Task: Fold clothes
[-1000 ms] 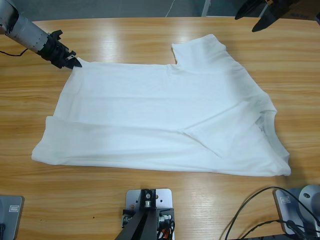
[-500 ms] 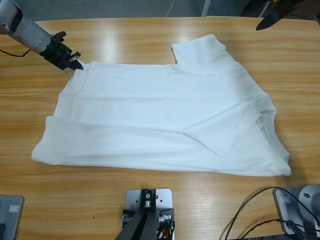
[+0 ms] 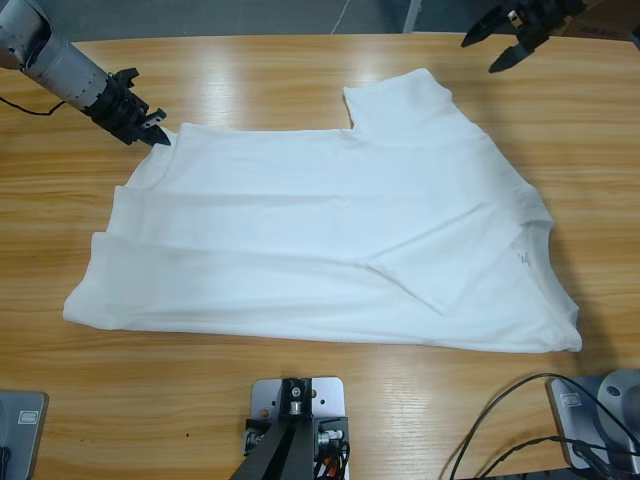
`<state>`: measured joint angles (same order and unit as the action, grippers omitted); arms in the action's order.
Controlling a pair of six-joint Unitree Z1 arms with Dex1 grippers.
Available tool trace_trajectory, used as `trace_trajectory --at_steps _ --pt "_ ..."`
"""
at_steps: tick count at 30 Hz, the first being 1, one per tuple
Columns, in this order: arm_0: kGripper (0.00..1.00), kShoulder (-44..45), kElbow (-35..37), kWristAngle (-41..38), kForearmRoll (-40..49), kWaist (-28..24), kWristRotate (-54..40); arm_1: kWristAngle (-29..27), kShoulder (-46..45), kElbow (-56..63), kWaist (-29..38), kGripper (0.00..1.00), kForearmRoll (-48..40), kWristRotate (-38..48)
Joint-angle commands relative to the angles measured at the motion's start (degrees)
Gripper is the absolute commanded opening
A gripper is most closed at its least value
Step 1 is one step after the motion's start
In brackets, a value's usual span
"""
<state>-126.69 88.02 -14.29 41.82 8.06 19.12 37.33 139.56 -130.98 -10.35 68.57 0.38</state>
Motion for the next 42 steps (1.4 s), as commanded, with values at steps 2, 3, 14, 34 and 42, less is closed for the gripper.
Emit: trace_trajectory --at_steps 2,3,14,34,42 --pt "0.000 -1.4 -0.1 0.6 1.1 0.5 0.2 -5.1 15.6 -21.4 -1.0 1.000 11.3 1.5" --pt "0.000 -1.4 -0.2 0.6 1.1 0.5 0.1 -5.1 16.8 -23.9 -0.8 1.000 12.5 1.5" --pt "0.000 -2.1 0.0 0.6 1.1 0.5 0.1 -6.5 26.5 -42.4 3.0 1.000 19.6 2.4" --pt "0.000 -3.2 0.0 0.6 1.8 0.5 -1.6 -2.5 28.0 -54.0 4.1 0.998 13.2 5.2" --pt "0.000 -3.4 -0.2 0.6 2.0 0.5 -2.0 -2.8 28.8 -54.5 1.9 0.991 9.6 5.6"
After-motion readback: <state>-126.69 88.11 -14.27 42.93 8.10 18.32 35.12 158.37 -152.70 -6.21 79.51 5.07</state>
